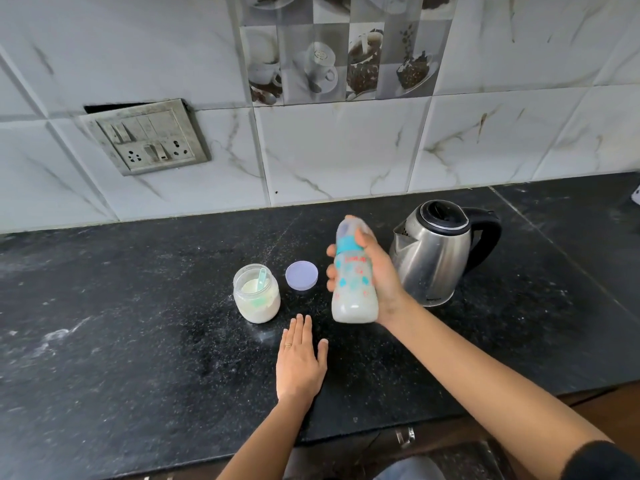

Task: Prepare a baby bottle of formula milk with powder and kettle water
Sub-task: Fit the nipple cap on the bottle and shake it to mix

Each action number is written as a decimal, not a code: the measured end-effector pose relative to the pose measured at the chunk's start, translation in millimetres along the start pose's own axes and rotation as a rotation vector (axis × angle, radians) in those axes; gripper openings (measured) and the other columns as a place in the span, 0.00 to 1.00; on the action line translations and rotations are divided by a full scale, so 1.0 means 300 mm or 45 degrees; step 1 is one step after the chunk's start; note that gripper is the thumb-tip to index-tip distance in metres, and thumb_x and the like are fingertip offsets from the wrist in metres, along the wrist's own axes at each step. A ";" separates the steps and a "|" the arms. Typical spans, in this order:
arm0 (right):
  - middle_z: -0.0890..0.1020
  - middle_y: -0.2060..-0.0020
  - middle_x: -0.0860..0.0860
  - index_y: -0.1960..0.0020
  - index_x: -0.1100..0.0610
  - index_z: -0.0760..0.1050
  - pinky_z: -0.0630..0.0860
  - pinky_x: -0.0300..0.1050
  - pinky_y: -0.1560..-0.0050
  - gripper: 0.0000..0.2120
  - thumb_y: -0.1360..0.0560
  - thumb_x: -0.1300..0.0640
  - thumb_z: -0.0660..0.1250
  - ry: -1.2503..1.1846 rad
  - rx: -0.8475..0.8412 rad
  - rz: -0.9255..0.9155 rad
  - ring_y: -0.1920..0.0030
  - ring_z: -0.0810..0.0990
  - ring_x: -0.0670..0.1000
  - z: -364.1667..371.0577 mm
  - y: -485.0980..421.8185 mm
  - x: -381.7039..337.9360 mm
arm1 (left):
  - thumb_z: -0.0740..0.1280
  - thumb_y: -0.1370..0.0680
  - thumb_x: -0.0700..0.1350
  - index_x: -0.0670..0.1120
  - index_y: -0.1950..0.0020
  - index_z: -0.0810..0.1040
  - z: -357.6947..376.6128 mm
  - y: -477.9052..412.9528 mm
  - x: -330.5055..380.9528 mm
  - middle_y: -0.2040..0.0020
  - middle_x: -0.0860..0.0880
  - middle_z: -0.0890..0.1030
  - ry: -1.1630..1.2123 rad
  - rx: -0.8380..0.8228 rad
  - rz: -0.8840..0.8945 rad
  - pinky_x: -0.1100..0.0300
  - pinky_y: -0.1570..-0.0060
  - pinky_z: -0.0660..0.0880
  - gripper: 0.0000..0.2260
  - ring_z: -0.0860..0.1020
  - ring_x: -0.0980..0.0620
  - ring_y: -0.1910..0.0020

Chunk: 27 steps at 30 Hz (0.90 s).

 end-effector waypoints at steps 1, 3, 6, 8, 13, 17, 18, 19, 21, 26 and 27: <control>0.78 0.62 0.54 0.41 0.53 0.67 0.77 0.43 0.70 0.15 0.25 0.49 0.64 -0.092 0.055 -0.025 0.72 0.77 0.52 -0.010 -0.018 -0.024 | 0.49 0.18 0.56 0.46 0.22 0.51 0.000 -0.001 0.001 0.22 0.48 0.51 0.004 -0.001 0.003 0.62 0.28 0.37 0.27 0.48 0.54 0.23; 0.78 0.62 0.53 0.47 0.57 0.71 0.77 0.40 0.71 0.13 0.24 0.48 0.64 -0.272 0.208 -0.065 0.73 0.78 0.51 -0.051 -0.042 -0.070 | 0.49 0.18 0.56 0.45 0.22 0.51 0.000 -0.001 0.001 0.22 0.48 0.52 0.019 -0.003 0.009 0.62 0.27 0.38 0.27 0.48 0.54 0.23; 0.78 0.63 0.53 0.45 0.56 0.70 0.76 0.41 0.71 0.16 0.26 0.47 0.65 -0.178 0.139 -0.004 0.72 0.78 0.52 -0.038 -0.013 -0.030 | 0.50 0.18 0.56 0.45 0.22 0.51 -0.006 0.002 0.003 0.22 0.48 0.52 0.025 0.004 0.008 0.62 0.27 0.38 0.27 0.48 0.54 0.23; 0.79 0.62 0.54 0.40 0.50 0.67 0.76 0.43 0.70 0.18 0.28 0.48 0.66 -0.036 0.045 0.036 0.71 0.77 0.53 -0.022 0.019 0.026 | 0.50 0.18 0.56 0.46 0.22 0.51 -0.003 -0.002 0.001 0.22 0.48 0.52 0.012 0.004 0.009 0.62 0.28 0.38 0.27 0.48 0.54 0.23; 0.78 0.66 0.53 0.49 0.59 0.72 0.77 0.40 0.71 0.15 0.24 0.47 0.64 -0.281 0.229 -0.049 0.73 0.78 0.51 -0.050 -0.044 -0.056 | 0.49 0.18 0.56 0.45 0.22 0.51 -0.003 -0.003 0.001 0.22 0.48 0.52 0.011 -0.003 0.008 0.62 0.27 0.38 0.27 0.48 0.54 0.23; 0.79 0.63 0.53 0.43 0.54 0.69 0.76 0.42 0.71 0.16 0.26 0.48 0.64 -0.074 0.115 0.021 0.72 0.77 0.52 -0.031 -0.010 -0.003 | 0.49 0.18 0.56 0.46 0.22 0.51 -0.002 -0.002 0.001 0.22 0.48 0.52 0.003 -0.006 0.008 0.62 0.28 0.37 0.27 0.48 0.54 0.23; 0.79 0.62 0.54 0.39 0.51 0.67 0.76 0.43 0.70 0.19 0.27 0.48 0.65 0.000 0.070 0.028 0.72 0.77 0.53 -0.027 0.006 0.020 | 0.49 0.18 0.56 0.46 0.22 0.51 -0.001 -0.002 0.001 0.22 0.48 0.52 0.007 -0.004 0.009 0.62 0.28 0.37 0.27 0.48 0.54 0.23; 0.79 0.62 0.54 0.37 0.50 0.66 0.76 0.43 0.70 0.20 0.27 0.49 0.65 0.035 0.056 0.012 0.71 0.77 0.53 -0.033 0.013 0.025 | 0.50 0.18 0.56 0.46 0.22 0.51 -0.001 -0.001 0.000 0.22 0.48 0.52 0.009 -0.001 0.008 0.62 0.28 0.37 0.27 0.48 0.54 0.23; 0.79 0.63 0.54 0.40 0.52 0.68 0.76 0.42 0.71 0.16 0.25 0.49 0.64 -0.102 0.106 -0.029 0.72 0.77 0.52 -0.048 -0.009 -0.006 | 0.50 0.18 0.56 0.45 0.22 0.51 -0.001 0.000 0.002 0.22 0.48 0.52 0.003 -0.004 0.006 0.62 0.28 0.38 0.27 0.48 0.54 0.23; 0.79 0.65 0.53 0.49 0.57 0.71 0.76 0.40 0.72 0.15 0.25 0.46 0.64 -0.240 0.187 0.036 0.74 0.78 0.51 -0.070 -0.045 0.003 | 0.50 0.18 0.56 0.45 0.23 0.51 -0.008 -0.001 0.003 0.22 0.48 0.52 0.011 -0.009 0.006 0.61 0.27 0.38 0.27 0.48 0.54 0.23; 0.79 0.64 0.53 0.44 0.56 0.69 0.76 0.41 0.71 0.17 0.26 0.46 0.65 -0.151 0.138 0.072 0.73 0.78 0.52 -0.060 -0.032 0.044 | 0.50 0.18 0.56 0.45 0.23 0.51 -0.006 -0.002 0.004 0.22 0.48 0.52 0.012 -0.016 0.005 0.61 0.27 0.39 0.27 0.48 0.54 0.23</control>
Point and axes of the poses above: each hand's wrist, its own y-axis away from the middle knuckle, its own z-axis out of the palm, x = y × z, the point moved 9 cm from there along -y, towards the middle knuckle
